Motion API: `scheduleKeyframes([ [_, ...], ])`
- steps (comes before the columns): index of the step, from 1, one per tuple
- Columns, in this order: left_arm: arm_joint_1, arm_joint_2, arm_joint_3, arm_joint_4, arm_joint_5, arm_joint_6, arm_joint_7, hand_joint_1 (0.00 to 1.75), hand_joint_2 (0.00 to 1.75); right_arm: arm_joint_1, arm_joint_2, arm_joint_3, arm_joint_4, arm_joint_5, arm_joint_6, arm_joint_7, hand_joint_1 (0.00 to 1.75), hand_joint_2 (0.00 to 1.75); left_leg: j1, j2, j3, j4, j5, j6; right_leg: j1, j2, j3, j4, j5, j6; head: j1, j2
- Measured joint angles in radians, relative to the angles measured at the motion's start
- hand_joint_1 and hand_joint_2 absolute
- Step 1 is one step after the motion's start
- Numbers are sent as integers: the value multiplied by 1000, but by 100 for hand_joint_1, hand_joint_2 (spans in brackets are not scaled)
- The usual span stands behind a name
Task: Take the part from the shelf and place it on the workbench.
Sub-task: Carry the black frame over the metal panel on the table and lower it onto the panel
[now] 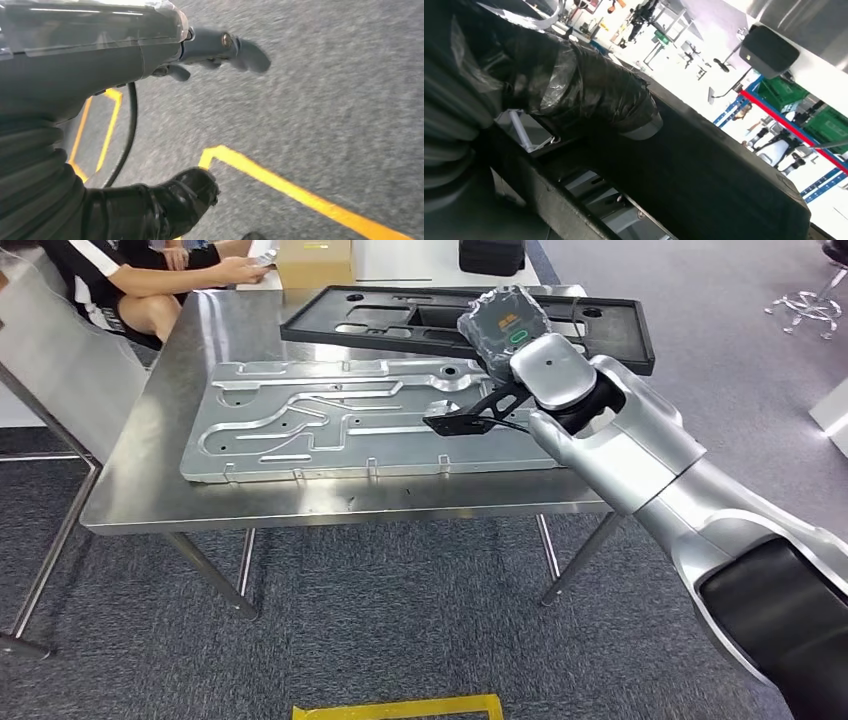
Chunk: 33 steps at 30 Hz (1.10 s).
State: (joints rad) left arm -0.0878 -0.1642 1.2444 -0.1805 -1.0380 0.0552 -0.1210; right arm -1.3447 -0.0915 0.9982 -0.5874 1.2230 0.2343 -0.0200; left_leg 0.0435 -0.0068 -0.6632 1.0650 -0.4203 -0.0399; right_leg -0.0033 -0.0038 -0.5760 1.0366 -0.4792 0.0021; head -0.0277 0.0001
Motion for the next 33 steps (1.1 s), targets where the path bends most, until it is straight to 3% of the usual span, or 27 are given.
scheduleKeyframes([
  [2,-2,0,0,0,0,0,-1,0,175,2,-2,-1,0,0,0,-1,175,175,-2,-1,-3,8,-11,25,0,5,-5,8,-7,5,-1,0],
  [4,-4,0,0,0,0,0,-1,0,175,2,-5,-2,0,0,0,-2,175,175,-3,0,4,7,-16,38,-4,5,-11,29,-22,10,1,0],
  [5,-5,0,0,0,0,0,-2,0,175,1,-5,-4,0,0,0,-2,175,175,-3,-1,9,6,-19,44,-6,4,-29,67,-40,13,1,0],
  [8,-4,1,0,0,0,0,-2,0,175,2,-7,-8,0,0,0,-2,175,175,-8,-2,21,5,-30,57,-6,4,-145,259,-100,14,2,0],
  [9,-4,1,0,0,0,0,-2,0,175,4,-8,-8,1,0,0,-2,175,175,-11,-4,25,5,-35,59,-4,4,-177,297,-98,10,2,0],
  [10,-4,1,0,0,0,0,-2,0,175,5,-9,-8,1,0,0,-2,175,175,-14,-6,31,4,-39,61,0,4,-192,296,-76,1,2,0],
  [12,-4,-1,0,0,-1,0,-2,0,175,5,-10,-8,1,0,0,-2,175,175,-21,-10,44,1,-46,62,18,5,-165,184,14,-27,2,0],
  [14,-3,-7,0,2,-2,0,-2,0,175,5,-11,-8,1,0,0,-2,175,175,-22,-13,56,-8,-50,60,39,5,-115,55,76,-64,-1,0],
  [16,-2,-12,0,2,-3,0,-3,0,175,4,-12,-8,0,1,1,-3,175,175,-17,-13,62,-18,-51,52,52,4,-93,8,81,-83,-3,0],
  [17,-3,-11,1,2,-4,0,-3,0,175,3,-13,-8,0,2,1,-4,175,175,-16,-14,69,-27,-51,48,54,4,-84,-4,82,-87,-2,0],
  [19,-4,-9,1,2,-5,-1,-4,0,175,2,-14,-8,-2,2,1,-4,175,175,-21,-11,81,-31,-60,42,44,-1,-48,-46,87,-89,-2,0],
  [21,-5,-8,1,2,-5,-2,-5,0,175,0,-13,-9,-4,2,1,-3,175,175,-24,-6,59,29,-91,39,32,-7,-11,-84,92,-85,-3,0],
  [23,-5,-4,1,2,-5,-3,-5,0,175,1,-12,-9,-5,1,1,-2,175,175,-21,-4,-8,146,-133,30,30,-7,5,-88,83,-79,-4,0],
  [24,-4,-1,1,2,-6,-3,-6,0,175,6,-11,-9,-5,1,1,-2,175,175,-19,-3,-38,189,-138,24,28,-6,10,-85,75,-74,-4,0],
  [25,-3,1,1,2,-6,-3,-7,0,175,12,-11,-9,-5,0,0,-2,175,175,-16,-2,-56,201,-124,17,25,-4,14,-79,66,-67,-4,0],
  [27,-2,4,1,2,-8,-2,-8,0,175,21,-11,-9,-5,-1,-2,-2,175,175,-7,2,-39,118,-44,0,15,-1,20,-54,41,-51,-4,0],
  [28,-1,4,1,2,-9,-2,-9,0,175,24,-11,-9,-5,-1,-4,-1,175,175,-6,3,-18,64,-14,-8,11,1,18,-38,26,-41,-5,0],
  [29,-1,3,1,2,-10,-2,-9,0,175,25,-11,-9,-5,-1,-6,1,175,175,-5,2,1,20,2,-8,9,2,14,-19,12,-32,-8,0],
  [31,-2,3,1,3,-13,-1,-9,0,175,28,-13,-10,-5,-1,-12,3,175,175,-10,1,13,-2,-8,7,11,5,5,3,-4,-19,-13,0],
  [33,-5,5,1,3,-15,-1,-9,0,175,32,-15,-11,-5,-1,-15,3,175,175,-11,1,14,-2,-14,30,10,7,3,7,-11,-14,-14,0],
])
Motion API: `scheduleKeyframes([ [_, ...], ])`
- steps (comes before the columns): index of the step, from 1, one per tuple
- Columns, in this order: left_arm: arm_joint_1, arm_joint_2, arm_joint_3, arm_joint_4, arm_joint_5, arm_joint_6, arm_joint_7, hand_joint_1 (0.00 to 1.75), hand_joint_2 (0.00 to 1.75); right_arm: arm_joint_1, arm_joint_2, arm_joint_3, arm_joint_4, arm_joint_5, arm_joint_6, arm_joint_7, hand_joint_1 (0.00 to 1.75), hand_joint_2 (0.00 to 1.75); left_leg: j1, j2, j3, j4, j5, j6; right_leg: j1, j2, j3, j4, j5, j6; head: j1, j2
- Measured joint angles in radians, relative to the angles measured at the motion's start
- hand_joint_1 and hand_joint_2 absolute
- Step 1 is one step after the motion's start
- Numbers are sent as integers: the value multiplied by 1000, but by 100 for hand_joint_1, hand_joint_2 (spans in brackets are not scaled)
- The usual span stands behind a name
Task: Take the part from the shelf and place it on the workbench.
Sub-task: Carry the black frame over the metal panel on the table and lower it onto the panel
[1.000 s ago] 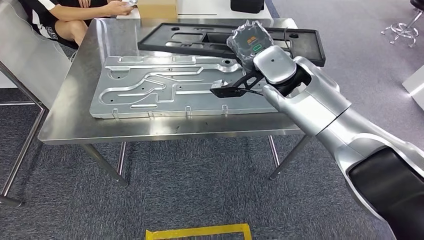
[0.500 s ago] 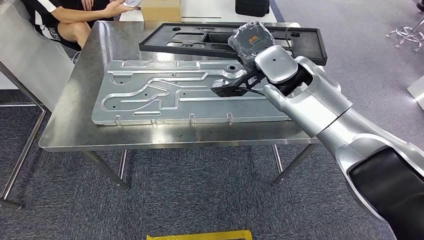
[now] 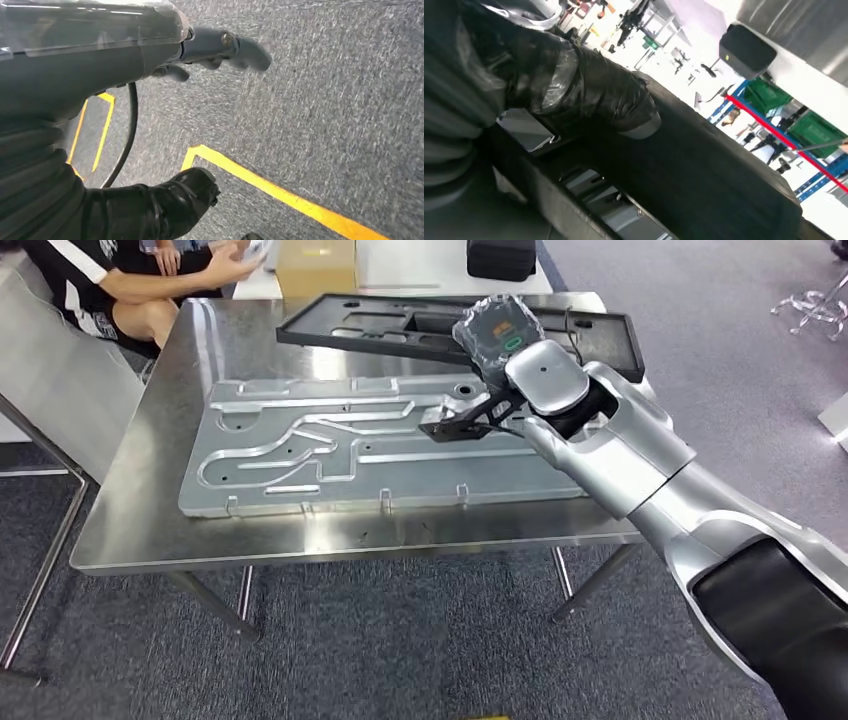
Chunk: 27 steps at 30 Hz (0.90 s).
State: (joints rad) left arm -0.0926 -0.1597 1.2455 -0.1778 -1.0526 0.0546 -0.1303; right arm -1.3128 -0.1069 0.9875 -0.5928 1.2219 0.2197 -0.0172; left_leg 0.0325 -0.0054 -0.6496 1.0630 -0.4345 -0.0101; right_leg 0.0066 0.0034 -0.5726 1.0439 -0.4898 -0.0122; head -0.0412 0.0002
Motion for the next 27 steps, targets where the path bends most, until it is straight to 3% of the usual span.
scheduleKeyframes([
  [2,-1,0,0,0,-1,0,0,0,175,1,-3,-3,0,0,-1,0,175,175,3,1,9,-2,-6,15,-3,-1,-14,36,-20,9,2,0],
  [3,-1,0,0,0,-2,0,0,0,175,1,-4,-4,0,0,-2,0,175,175,4,1,14,-3,-10,21,-6,-2,-36,81,-39,14,2,0],
  [5,-1,0,0,0,-2,0,0,0,175,4,-7,-6,0,0,-4,0,175,175,3,0,25,-3,-18,30,-10,-3,-111,212,-81,23,3,0],
  [6,0,0,0,0,-2,0,0,0,175,7,-8,-6,0,0,-4,0,175,175,3,-1,30,-3,-23,31,-12,-3,-149,264,-88,24,3,0],
  [7,0,0,0,0,-2,0,0,0,175,11,-9,-6,0,-1,-4,0,175,175,2,-2,37,-3,-28,31,-12,-3,-174,287,-77,22,3,0],
  [8,0,0,0,0,-2,0,0,0,175,14,-11,-6,0,-3,-5,0,175,175,2,-3,44,-3,-34,30,-12,-3,-181,269,-45,18,3,0],
  [10,1,-1,0,0,-2,0,0,0,175,16,-13,-8,0,-10,-7,0,175,175,1,-5,59,-5,-44,27,-5,-2,-147,143,48,3,3,0],
  [12,0,-3,0,0,-2,-1,0,0,175,22,-14,-14,0,-23,-16,0,175,175,3,-6,67,-10,-49,20,8,-3,-105,37,97,-13,3,0],
  [15,-1,-6,0,0,0,-2,-7,0,175,48,-15,-27,0,-41,-40,-1,175,175,4,-5,76,-27,-49,2,19,-3,-82,-5,94,-26,5,0],
  [17,-2,-7,0,0,1,-2,-11,0,175,74,-14,-37,-1,-52,-62,-1,175,175,0,-2,80,-21,-62,-4,12,-7,-54,-41,96,-31,4,0],
  [18,-2,-7,0,0,2,-2,-12,0,175,87,-13,-43,-1,-57,-75,-1,175,175,-2,-1,69,8,-79,-6,8,-8,-40,-58,97,-33,3,0],
  [20,-2,-6,1,0,8,-6,-17,0,175,120,-13,-56,-1,-69,-103,-1,175,175,-3,0,7,123,-125,-7,5,-9,-28,-67,95,-38,2,0],
  [22,-1,-3,1,0,14,-14,-29,0,175,160,-13,-69,0,-80,-128,-3,175,175,-3,0,-54,211,-139,-12,5,-6,-25,-62,87,-39,2,0],
  [23,0,-2,1,0,15,-18,-35,0,175,182,-13,-76,0,-84,-138,-5,175,175,-3,0,-61,208,-119,-14,5,-4,-23,-58,82,-37,2,0],
  [24,0,-1,1,0,15,-20,-42,0,175,201,-14,-83,1,-86,-146,-6,175,175,-2,1,-50,166,-81,-16,4,-2,-22,-50,76,-34,2,0],
  [25,0,0,1,0,14,-18,-47,0,175,218,-15,-91,2,-87,-153,-7,175,175,-2,1,-27,102,-43,-16,2,-2,-22,-39,67,-30,2,0],
  [27,-1,0,1,0,9,-12,-58,0,175,244,-18,-107,5,-87,-165,-8,175,175,-4,0,16,5,-4,-9,4,0,-30,-15,51,-18,2,0],
])
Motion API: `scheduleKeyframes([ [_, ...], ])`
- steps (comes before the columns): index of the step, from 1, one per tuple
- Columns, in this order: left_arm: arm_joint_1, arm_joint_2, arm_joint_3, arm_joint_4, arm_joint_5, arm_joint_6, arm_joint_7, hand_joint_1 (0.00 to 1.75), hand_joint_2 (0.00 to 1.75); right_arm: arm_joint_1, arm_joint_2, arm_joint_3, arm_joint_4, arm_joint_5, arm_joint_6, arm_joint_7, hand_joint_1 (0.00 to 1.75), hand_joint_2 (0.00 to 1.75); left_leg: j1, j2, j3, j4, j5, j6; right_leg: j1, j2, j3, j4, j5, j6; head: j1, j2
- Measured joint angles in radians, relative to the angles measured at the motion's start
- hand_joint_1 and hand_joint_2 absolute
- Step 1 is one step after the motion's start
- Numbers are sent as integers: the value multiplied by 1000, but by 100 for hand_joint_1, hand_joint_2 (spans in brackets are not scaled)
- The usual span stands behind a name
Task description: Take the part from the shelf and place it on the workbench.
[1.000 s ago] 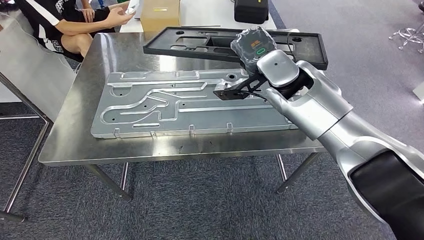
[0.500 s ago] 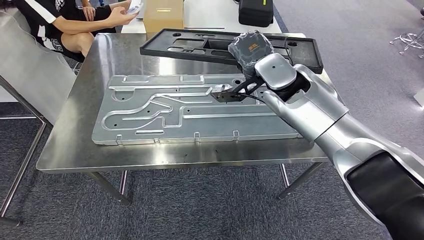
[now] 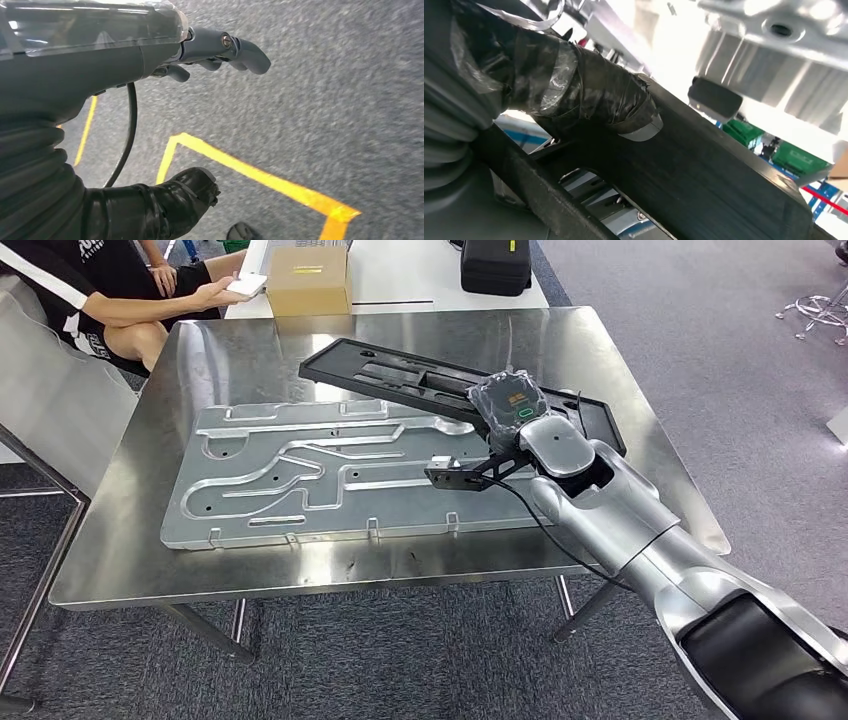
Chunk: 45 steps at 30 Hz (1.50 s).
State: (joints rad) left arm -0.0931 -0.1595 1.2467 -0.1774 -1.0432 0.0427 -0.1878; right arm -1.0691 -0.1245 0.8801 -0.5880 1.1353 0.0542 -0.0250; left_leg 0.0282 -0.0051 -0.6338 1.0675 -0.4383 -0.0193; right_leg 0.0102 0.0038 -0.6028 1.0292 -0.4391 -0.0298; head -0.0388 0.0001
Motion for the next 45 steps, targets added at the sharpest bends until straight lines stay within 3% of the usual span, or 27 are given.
scheduleKeyframes([
  [5,0,0,0,0,-4,1,-23,0,175,55,-11,-40,6,-1,-27,-2,175,175,0,-1,11,-24,1,32,0,1,-12,27,-19,22,2,0],
  [7,-1,0,0,0,-4,0,-28,0,175,73,-18,-52,8,-1,-34,-3,175,175,3,1,14,-29,3,40,-6,1,-47,106,-67,36,2,0],
  [9,-1,0,0,0,-4,3,-30,0,175,91,-23,-60,10,-1,-40,-3,175,175,4,1,15,-30,3,43,-15,0,-110,230,-121,46,2,0],
  [10,-1,0,0,0,-4,5,-31,0,175,102,-25,-63,12,0,-41,-3,175,175,4,1,15,-30,2,44,-19,-1,-133,271,-130,49,2,0],
  [11,-1,0,0,0,-4,8,-32,0,175,111,-28,-65,13,1,-41,-3,175,175,4,1,16,-29,1,44,-23,-1,-139,278,-120,51,2,0],
  [12,0,0,0,0,-4,10,-33,0,175,117,-32,-67,14,2,-41,-3,131,131,5,0,17,-29,0,43,-26,-2,-127,246,-92,51,2,0],
  [14,0,0,0,0,-6,12,-35,0,175,120,-38,-73,15,4,-41,-4,44,44,5,0,21,-30,-2,39,-26,-3,-64,110,-23,46,2,0],
  [15,-1,0,0,0,-8,13,-38,0,175,119,-39,-77,15,7,-41,-6,0,0,4,0,22,-30,-3,34,-23,-4,-37,52,-2,42,2,0],
  [17,-1,0,0,0,-13,16,-41,0,175,119,-41,-84,15,13,-42,-9,0,0,4,1,24,-34,-3,22,-15,-3,-17,5,5,34,2,0],
  [19,-1,0,0,0,-11,20,-40,0,87,120,-45,-88,14,19,-41,-11,0,0,6,2,27,-39,-4,7,-14,-1,-14,-2,9,23,2,0],
  [21,-2,-1,0,0,-5,22,-33,0,0,120,-47,-93,14,25,-40,-12,0,0,5,3,17,-11,-28,1,-17,-1,-4,-18,16,10,1,0],
  [24,0,1,0,0,0,22,-28,0,0,123,-52,-99,13,32,-37,-12,0,0,2,3,-59,162,-118,3,-10,-3,2,-24,18,-4,0,0],
  [25,1,2,0,0,1,22,-28,0,0,126,-53,-100,13,33,-36,-13,0,0,1,3,-83,213,-134,3,-7,-3,2,-23,17,-6,0,0],
  [26,1,2,0,0,2,22,-29,0,0,128,-54,-100,13,34,-36,-13,0,0,1,3,-92,231,-132,3,-4,-2,2,-21,16,-7,0,0],
  [27,1,3,0,0,3,21,-30,0,0,130,-55,-100,13,35,-36,-14,0,0,0,3,-82,211,-111,5,-2,-1,2,-18,14,-7,0,0],
  [29,1,4,0,0,4,21,-32,0,0,129,-56,-100,12,35,-36,-15,0,0,-1,2,-19,85,-48,13,0,2,1,-7,9,-5,0,0],
  [31,0,4,0,0,4,20,-32,0,0,128,-59,-101,11,35,-36,-15,0,0,-5,2,29,-11,-19,21,4,4,-4,5,2,2,1,0],
  [34,-1,5,0,0,4,19,-33,0,0,127,-64,-101,8,35,-36,-15,0,0,-7,2,35,-29,-14,32,5,5,-9,8,3,16,1,0],
  [36,-2,4,0,0,3,18,-37,0,0,126,-68,-104,5,36,-36,-15,0,0,-3,5,37,-38,-7,44,2,5,-18,31,-15,27,2,0],
  [39,-2,4,0,0,3,12,-50,0,0,125,-74,-109,3,39,-34,-15,0,0,1,6,37,-43,-2,51,-11,2,-90,192,-102,47,2,0],
  [40,-1,4,0,0,3,9,-55,0,0,127,-77,-109,3,40,-32,-16,0,0,1,6,36,-43,-2,51,-16,2,-118,249,-122,52,2,0],
  [41,0,4,0,0,3,6,-59,0,0,129,-81,-109,3,42,-29,-17,0,0,1,6,36,-43,-2,51,-21,2,-133,277,-124,56,2,0],
  [42,0,4,0,0,3,3,-61,0,0,129,-84,-110,2,45,-25,-18,0,0,2,6,36,-42,-2,50,-24,1,-129,268,-108,58,2,0],
  [43,0,4,0,0,2,-1,-61,0,0,127,-89,-110,-1,49,-19,-20,0,0,2,6,38,-42,-2,49,-27,0,-105,219,-76,58,2,0],
  [45,-1,4,0,0,2,-7,-58,0,0,114,-98,-110,-7,59,-4,-21,0,0,1,6,39,-41,0,43,-25,-1,-37,77,-11,54,2,0],
])
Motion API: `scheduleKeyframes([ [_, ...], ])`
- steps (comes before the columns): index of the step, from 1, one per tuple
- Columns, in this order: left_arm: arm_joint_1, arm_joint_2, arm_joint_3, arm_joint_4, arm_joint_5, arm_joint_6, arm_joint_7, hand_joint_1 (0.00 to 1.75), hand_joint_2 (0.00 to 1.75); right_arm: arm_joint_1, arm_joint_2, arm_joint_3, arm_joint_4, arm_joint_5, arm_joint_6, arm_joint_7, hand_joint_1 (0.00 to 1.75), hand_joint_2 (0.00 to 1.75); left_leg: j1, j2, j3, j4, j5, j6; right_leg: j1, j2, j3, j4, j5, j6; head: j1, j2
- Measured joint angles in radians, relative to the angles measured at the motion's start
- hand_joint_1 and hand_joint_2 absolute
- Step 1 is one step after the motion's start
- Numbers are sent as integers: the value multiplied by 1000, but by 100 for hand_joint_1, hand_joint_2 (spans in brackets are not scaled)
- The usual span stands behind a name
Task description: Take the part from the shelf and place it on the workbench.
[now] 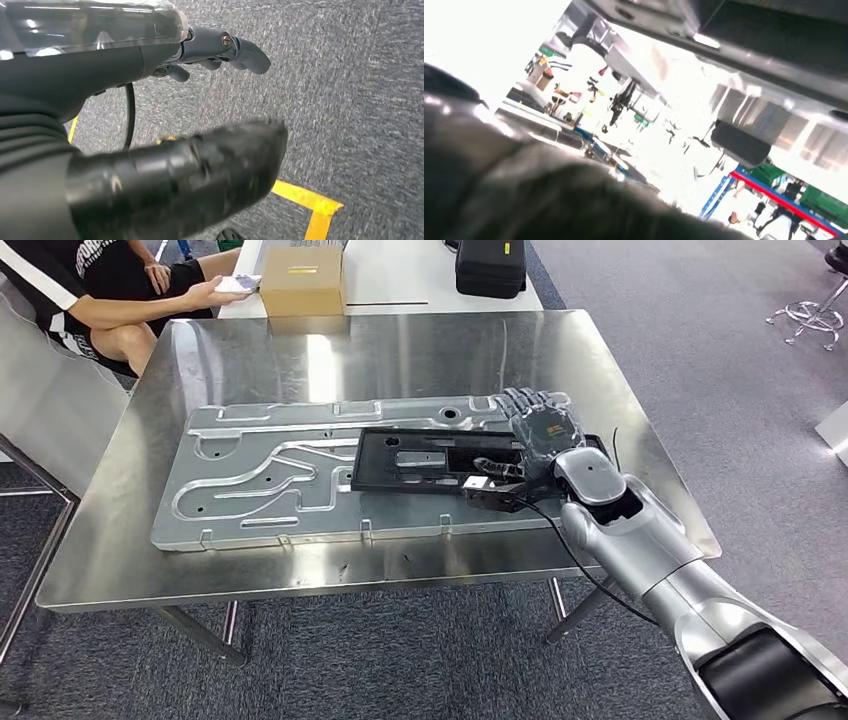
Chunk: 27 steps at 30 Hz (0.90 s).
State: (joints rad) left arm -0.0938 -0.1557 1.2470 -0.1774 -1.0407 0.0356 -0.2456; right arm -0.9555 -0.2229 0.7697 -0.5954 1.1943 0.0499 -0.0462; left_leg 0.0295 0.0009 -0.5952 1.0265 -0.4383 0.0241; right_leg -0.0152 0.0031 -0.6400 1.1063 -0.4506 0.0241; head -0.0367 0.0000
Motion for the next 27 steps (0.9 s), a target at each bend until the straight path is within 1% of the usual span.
scheduleKeyframes([
  [1,0,0,0,0,1,-2,3,0,0,-10,-6,0,-3,5,9,-1,0,0,-1,0,-2,0,2,-5,3,0,22,-50,18,-4,0,0],
  [2,0,0,0,0,2,-4,6,0,0,-22,-13,-1,-7,9,23,-2,0,0,-2,-1,-4,0,4,-10,6,0,31,-74,24,-8,0,0],
  [3,0,0,0,0,3,-6,9,0,0,-36,-23,-1,-13,13,39,-4,0,0,-2,-1,-7,-1,7,-17,10,1,29,-76,24,-12,0,0],
  [5,2,-1,1,0,6,-9,13,0,0,-68,-44,-1,-30,19,74,-11,0,0,-2,-2,-11,-4,11,-30,9,0,24,-84,34,-25,-1,0],
  [6,2,-1,1,0,8,-11,14,0,0,-88,-52,-1,-41,20,91,-15,0,0,-2,-2,-15,2,1,-35,7,-1,23,-91,41,-32,-1,0],
  [7,2,0,1,0,11,-12,15,0,0,-108,-60,-1,-50,21,106,-19,0,0,-2,-2,-25,25,-22,-38,6,-2,22,-99,49,-39,-1,0],
  [8,2,0,2,0,14,-14,17,0,0,-128,-70,-1,-61,20,125,-23,0,0,-2,-2,-41,68,-60,-38,5,-3,18,-103,56,-45,-2,0],
  [10,2,2,3,0,20,-16,21,0,0,-172,-100,-1,-93,14,171,-31,0,0,-4,-2,-84,193,-141,-36,9,-5,3,-101,66,-52,-2,0],
  [11,2,3,5,0,22,-16,23,0,0,-197,-117,-1,-112,9,195,-35,0,0,-5,-2,-98,243,-165,-34,12,-5,-8,-97,71,-54,-2,0],
  [12,2,4,6,0,24,-17,25,0,0,-221,-131,-1,-129,6,212,-39,0,0,-5,-2,-96,261,-170,-32,14,-5,-19,-93,77,-54,-2,0],
  [13,2,4,8,0,24,-17,26,0,0,-241,-143,-1,-143,3,223,-41,0,0,-6,-2,-72,238,-157,-30,16,-4,-29,-89,82,-53,-2,0],
  [14,2,4,9,0,24,-17,26,0,0,-256,-155,-1,-155,1,229,-42,0,0,-6,-2,-30,182,-134,-26,17,-4,-38,-84,87,-51,-2,0],
  [15,1,4,10,0,24,-17,26,0,0,-266,-164,-1,-166,-1,231,-42,0,0,-7,-2,14,114,-117,-23,18,-3,-47,-78,92,-47,-2,0],
  [16,1,5,11,0,24,-17,26,0,0,-273,-174,-1,-176,-2,232,-41,0,0,-10,-3,46,58,-102,-20,20,-2,-53,-73,96,-41,-1,0],
  [17,0,5,11,0,24,-17,26,0,0,-279,-181,-1,-186,-3,233,-40,0,0,-12,-4,63,25,-95,-16,20,-2,-58,-69,102,-36,-1,0],
  [18,0,4,11,0,24,-17,26,0,0,-284,-186,-1,-194,-4,232,-39,0,0,-15,-4,65,14,-92,-12,21,-2,-61,-69,109,-29,0,0],
  [19,0,4,11,0,24,-17,26,0,0,-287,-190,-1,-200,-4,232,-39,0,0,-18,-4,61,14,-82,-8,20,-1,-61,-72,117,-23,0,0],
  [20,-1,4,11,0,24,-17,26,0,0,-289,-193,-1,-205,-5,232,-39,0,0,-17,-3,58,12,-73,-1,18,0,-62,-75,123,-16,0,0],
  [21,-2,4,12,0,24,-17,26,0,0,-291,-198,-1,-208,-5,233,-38,0,0,-16,-1,54,10,-62,6,17,1,-66,-71,116,-10,0,0],
  [22,-3,3,12,0,24,-18,26,0,0,-293,-203,-1,-211,-5,233,-38,0,0,-14,1,46,7,-49,13,15,1,-75,-52,91,-5,1,0],
  [23,-3,3,13,0,24,-18,27,0,0,-296,-209,-1,-212,-5,233,-36,0,0,-12,3,36,4,-37,18,12,1,-88,-14,50,0,2,0],
  [24,-3,3,15,0,24,-18,27,0,0,-300,-213,-1,-214,-6,236,-33,0,0,-13,4,24,5,-27,22,10,1,-104,42,-3,5,3,0],
  [25,-3,3,18,0,25,-19,28,0,0,-303,-216,0,-216,-7,243,-31,0,0,-13,5,11,5,-16,24,8,1,-119,107,-50,10,3,0],
  [26,-3,3,21,0,26,-20,30,0,0,-307,-222,2,-219,-8,254,-31,0,0,-14,6,-3,6,-6,24,6,1,-126,162,-79,13,3,0],
  [27,-3,3,23,0,27,-22,31,0,0,-312,-228,5,-222,-10,266,-33,0,0,-15,6,-17,7,4,23,4,0,-119,192,-88,15,3,0],
])
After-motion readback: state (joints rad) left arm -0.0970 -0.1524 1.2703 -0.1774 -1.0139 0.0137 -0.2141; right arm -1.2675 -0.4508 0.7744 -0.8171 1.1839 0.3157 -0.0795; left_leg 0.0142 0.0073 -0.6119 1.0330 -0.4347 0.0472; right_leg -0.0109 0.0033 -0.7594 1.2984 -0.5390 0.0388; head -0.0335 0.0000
